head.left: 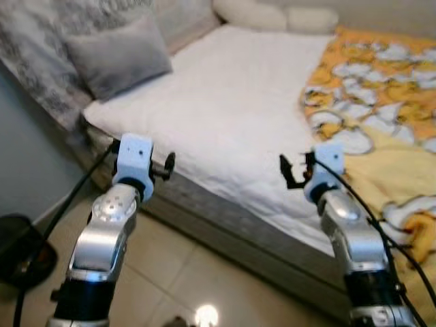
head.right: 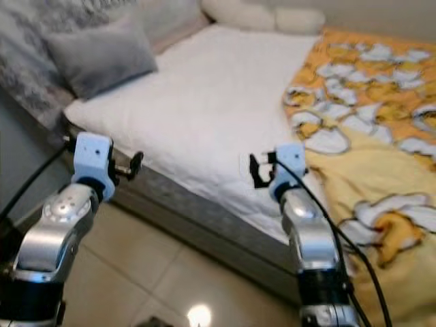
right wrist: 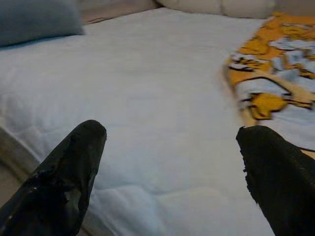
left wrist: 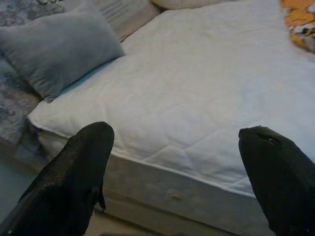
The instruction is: Clean up the room
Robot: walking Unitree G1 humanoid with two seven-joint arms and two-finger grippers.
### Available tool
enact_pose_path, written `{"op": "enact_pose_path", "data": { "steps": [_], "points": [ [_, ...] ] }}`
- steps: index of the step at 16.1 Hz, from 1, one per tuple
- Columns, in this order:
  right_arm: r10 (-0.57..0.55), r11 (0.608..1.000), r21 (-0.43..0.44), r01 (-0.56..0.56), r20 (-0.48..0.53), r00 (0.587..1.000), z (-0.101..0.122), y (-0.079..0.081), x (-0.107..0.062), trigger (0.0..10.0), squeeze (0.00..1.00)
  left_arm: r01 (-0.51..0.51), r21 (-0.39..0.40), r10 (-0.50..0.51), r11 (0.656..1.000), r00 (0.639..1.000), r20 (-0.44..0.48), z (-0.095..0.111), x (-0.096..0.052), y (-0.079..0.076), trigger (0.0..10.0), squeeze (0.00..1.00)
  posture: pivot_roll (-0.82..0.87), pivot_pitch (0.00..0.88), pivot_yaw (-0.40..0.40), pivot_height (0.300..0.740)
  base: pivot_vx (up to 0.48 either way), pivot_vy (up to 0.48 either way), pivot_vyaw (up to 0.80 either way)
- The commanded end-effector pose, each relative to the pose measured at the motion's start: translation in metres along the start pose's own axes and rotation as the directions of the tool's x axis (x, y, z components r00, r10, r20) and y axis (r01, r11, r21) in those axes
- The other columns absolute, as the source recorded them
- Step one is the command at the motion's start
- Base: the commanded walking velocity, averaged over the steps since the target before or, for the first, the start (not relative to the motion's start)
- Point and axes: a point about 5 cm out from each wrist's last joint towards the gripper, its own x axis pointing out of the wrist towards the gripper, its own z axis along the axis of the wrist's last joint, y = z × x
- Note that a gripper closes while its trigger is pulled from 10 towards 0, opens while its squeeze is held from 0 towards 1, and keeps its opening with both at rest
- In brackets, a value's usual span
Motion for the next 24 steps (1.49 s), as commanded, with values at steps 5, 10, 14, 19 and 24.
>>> {"op": "enact_pose_path", "data": {
  "steps": [5,10,14,19,24],
  "points": [
    [0.022,0.999,0.036,-0.02,-0.053,0.998,-0.011,0.01,-0.003,10.0,0.0,-0.019,0.035,0.019,0.999,1.0,0.0,0.001,-0.002,0.006,10.0,0.96,0.01,0.0,0.02,0.74,0.0,-0.292,0.0],
    [0.012,0.998,0.056,-0.009,-0.052,0.999,-0.012,0.009,-0.007,10.0,0.0,-0.016,0.038,0.016,0.999,1.0,-0.017,-0.004,-0.006,0.006,10.0,0.96,0.0,0.0,0.023,0.74,0.0,-0.292,0.0],
    [0.02,0.997,0.071,-0.016,-0.06,0.998,-0.014,0.01,-0.009,10.0,0.0,-0.018,0.039,0.019,0.999,1.0,-0.023,-0.005,-0.007,0.006,10.0,0.96,0.0,0.0,0.025,0.74,0.0,-0.293,0.0],
    [0.015,0.998,0.064,-0.011,-0.066,0.998,-0.014,0.008,-0.01,10.0,0.0,-0.017,0.04,0.018,0.999,1.0,-0.026,-0.005,-0.007,0.005,10.0,0.96,0.0,0.0,0.026,0.74,0.0,-0.292,0.0],
    [0.014,0.998,0.056,-0.01,-0.066,0.998,-0.015,0.007,-0.01,10.0,0.0,-0.014,0.043,0.015,0.999,1.0,-0.026,-0.005,-0.007,0.005,10.0,0.96,0.0,0.0,0.027,0.74,0.0,-0.291,0.0]
  ]
}}
